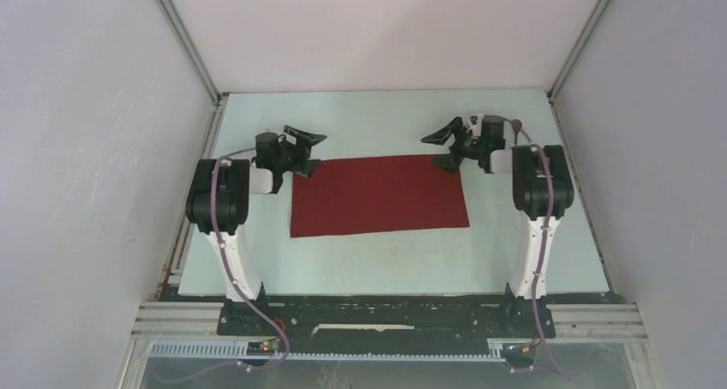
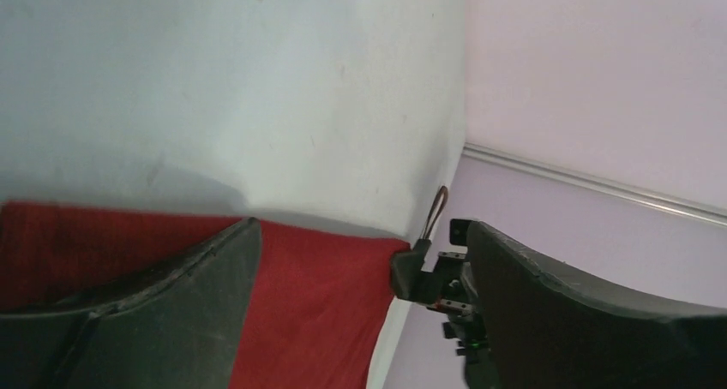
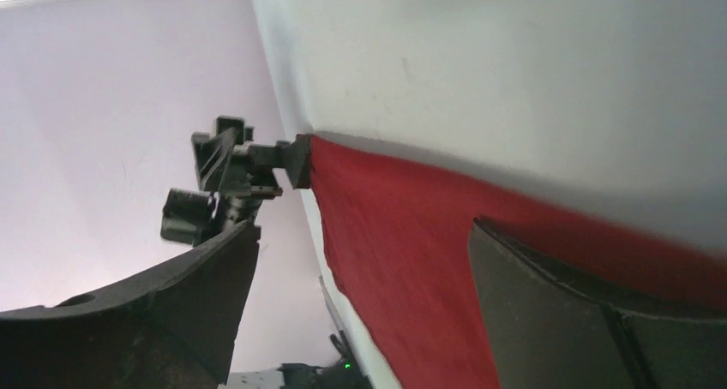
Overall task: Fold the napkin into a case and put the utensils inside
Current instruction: Smooth out the rectangle-folded napkin at the center of the board, then pick up the rectangle-folded napkin from the center of the board.
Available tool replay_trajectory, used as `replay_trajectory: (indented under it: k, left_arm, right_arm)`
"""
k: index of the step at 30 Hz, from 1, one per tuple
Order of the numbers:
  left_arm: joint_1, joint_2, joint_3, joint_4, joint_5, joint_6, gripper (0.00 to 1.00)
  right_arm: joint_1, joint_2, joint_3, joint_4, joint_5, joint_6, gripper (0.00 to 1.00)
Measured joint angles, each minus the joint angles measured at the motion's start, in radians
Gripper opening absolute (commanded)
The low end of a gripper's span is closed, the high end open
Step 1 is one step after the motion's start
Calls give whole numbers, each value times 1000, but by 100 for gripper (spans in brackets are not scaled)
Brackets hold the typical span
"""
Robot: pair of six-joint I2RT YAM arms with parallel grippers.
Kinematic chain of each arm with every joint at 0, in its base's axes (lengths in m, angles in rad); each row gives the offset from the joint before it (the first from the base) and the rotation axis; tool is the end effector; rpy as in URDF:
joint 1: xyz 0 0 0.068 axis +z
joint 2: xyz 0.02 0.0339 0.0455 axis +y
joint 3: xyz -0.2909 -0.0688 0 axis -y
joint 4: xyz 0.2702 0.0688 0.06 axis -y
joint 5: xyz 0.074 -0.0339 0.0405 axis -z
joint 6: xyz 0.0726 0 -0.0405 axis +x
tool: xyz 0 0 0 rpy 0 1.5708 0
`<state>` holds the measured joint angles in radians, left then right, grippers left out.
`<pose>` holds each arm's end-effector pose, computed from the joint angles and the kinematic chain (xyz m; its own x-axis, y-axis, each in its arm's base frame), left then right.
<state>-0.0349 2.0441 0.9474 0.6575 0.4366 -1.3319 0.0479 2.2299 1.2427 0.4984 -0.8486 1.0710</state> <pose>0.4545 -0.0466 0.1000 -0.5029 -0.8634 -0.0395 -0.3149 0.2256 -0.9219 0.5016 0.0786 0.0938 -0.8333 0.5409 -0.1139 0.0794 0.3210 0.9438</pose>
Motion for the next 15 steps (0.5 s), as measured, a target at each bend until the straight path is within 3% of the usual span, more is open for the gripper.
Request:
replay_trajectory:
  k: [3,7,10,15]
  left_arm:
    - [-8,-121,-1,-175,-8,84,99]
    - [-40,-342,36,-450,-26,223,99]
    - [-69,-491,79,-607,-41,333,99]
    - [-87,-688,50,-813,-42,495,99]
  right_arm:
    - [-36,-112,44,-391,98,-219,100]
    - [-10,-279,200,-919,452,-504,88]
    - [50,-369,262,-1155,620,-633,85]
    - [103,-355,268,-1401,718,-765,79]
